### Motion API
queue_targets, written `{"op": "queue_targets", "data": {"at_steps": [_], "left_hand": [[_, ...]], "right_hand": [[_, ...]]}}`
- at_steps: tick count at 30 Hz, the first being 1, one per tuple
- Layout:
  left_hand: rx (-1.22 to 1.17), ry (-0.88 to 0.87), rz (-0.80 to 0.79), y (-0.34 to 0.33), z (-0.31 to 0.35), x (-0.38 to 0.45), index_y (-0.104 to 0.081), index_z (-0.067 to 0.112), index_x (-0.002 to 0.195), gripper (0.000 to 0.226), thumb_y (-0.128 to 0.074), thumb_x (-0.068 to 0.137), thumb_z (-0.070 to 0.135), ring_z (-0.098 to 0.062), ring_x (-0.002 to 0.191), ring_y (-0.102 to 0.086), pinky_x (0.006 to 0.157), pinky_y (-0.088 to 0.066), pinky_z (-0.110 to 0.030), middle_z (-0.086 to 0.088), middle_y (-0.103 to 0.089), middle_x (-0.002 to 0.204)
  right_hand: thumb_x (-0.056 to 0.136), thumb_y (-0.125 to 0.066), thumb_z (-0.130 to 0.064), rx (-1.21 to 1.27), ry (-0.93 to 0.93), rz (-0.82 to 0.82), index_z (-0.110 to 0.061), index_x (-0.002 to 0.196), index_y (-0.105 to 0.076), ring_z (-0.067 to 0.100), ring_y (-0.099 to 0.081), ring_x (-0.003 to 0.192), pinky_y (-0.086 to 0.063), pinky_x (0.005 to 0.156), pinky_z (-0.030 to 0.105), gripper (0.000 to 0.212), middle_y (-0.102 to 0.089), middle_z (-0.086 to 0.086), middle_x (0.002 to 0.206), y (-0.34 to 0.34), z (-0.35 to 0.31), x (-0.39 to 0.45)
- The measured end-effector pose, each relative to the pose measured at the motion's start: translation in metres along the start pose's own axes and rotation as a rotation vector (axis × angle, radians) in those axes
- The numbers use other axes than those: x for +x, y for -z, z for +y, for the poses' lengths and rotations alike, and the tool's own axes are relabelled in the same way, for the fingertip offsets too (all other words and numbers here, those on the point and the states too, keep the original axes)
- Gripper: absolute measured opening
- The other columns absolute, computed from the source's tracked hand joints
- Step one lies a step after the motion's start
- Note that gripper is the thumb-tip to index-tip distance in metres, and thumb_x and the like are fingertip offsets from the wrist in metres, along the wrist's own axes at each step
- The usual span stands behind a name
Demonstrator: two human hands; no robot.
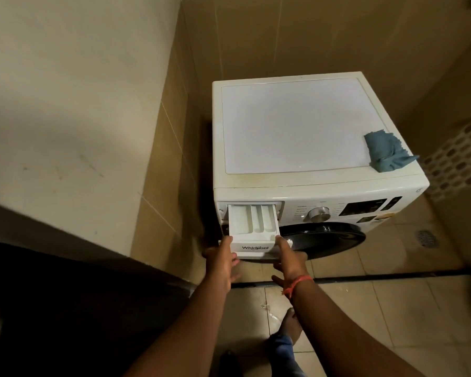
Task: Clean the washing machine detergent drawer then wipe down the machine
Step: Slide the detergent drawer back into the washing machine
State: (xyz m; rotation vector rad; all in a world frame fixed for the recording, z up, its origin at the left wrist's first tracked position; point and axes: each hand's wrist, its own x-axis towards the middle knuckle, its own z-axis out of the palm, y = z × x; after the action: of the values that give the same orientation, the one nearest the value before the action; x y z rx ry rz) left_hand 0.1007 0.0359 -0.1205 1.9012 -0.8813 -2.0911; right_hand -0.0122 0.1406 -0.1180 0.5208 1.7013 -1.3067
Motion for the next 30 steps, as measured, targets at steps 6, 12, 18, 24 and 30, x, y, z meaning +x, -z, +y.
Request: {"op": "queue_targets", "data": {"at_steps": [6, 12, 18, 24, 30], "left_hand": [[0.161, 0.027, 0.016, 0.015, -0.007, -0.029, -0.032, 0.02, 0.134, 0.055, -0.057, 0.09, 0.042, -0.027, 0.107, -0.058, 0.092, -0.049, -0.056, -0.01, -0.058, 0.121], [0.512, -0.238, 0.085, 0.019, -0.006, -0.033, -0.021, 0.02, 0.148, 0.07, -0.055, 0.092, 0.046, -0.031, 0.116, -0.053, 0.096, -0.048, -0.046, -0.01, -0.048, 0.139], [1.395, -0.927, 0.333, 0.049, 0.001, -0.03, -0.021, 0.023, 0.151, 0.1, -0.067, 0.073, 0.067, -0.031, 0.145, -0.019, 0.116, -0.023, -0.049, -0.009, -0.018, 0.159], [1.636, -1.176, 0.357, 0.037, 0.036, -0.008, -0.029, 0.021, 0.149, 0.117, -0.083, 0.054, 0.062, -0.038, 0.145, -0.022, 0.114, -0.022, -0.062, -0.016, -0.023, 0.156], [1.641, -1.157, 0.454, -0.012, 0.101, 0.022, -0.015, 0.022, 0.153, 0.114, -0.084, 0.066, 0.048, -0.038, 0.148, -0.009, 0.117, -0.014, -0.06, -0.017, -0.011, 0.16]], "right_hand": [[0.084, -0.071, -0.036, -0.026, 0.009, 0.009, -0.018, 0.137, -0.026, 0.023, -0.054, 0.089, -0.05, 0.083, 0.047, 0.071, -0.05, 0.01, 0.104, 0.016, 0.016, -0.017], [0.087, -0.07, -0.032, -0.244, 0.273, 0.08, -0.006, 0.137, -0.029, 0.028, -0.051, 0.108, -0.046, 0.086, 0.039, 0.069, -0.044, 0.018, 0.132, 0.019, 0.014, -0.03], [0.067, -0.078, -0.06, -1.27, 1.069, 0.357, -0.008, 0.139, -0.043, 0.033, -0.047, 0.122, -0.046, 0.099, 0.05, 0.095, -0.046, 0.017, 0.135, 0.047, 0.008, -0.026], [0.049, -0.086, -0.061, -1.606, 1.199, 0.28, -0.014, 0.148, -0.03, 0.04, -0.034, 0.138, -0.028, 0.111, 0.062, 0.123, -0.034, 0.019, 0.151, 0.041, -0.043, -0.002], [0.07, -0.078, -0.052, -1.717, 1.285, 0.264, -0.015, 0.155, 0.0, 0.038, -0.01, 0.148, -0.016, 0.116, 0.061, 0.121, -0.005, 0.015, 0.162, -0.013, -0.115, 0.028]]}}
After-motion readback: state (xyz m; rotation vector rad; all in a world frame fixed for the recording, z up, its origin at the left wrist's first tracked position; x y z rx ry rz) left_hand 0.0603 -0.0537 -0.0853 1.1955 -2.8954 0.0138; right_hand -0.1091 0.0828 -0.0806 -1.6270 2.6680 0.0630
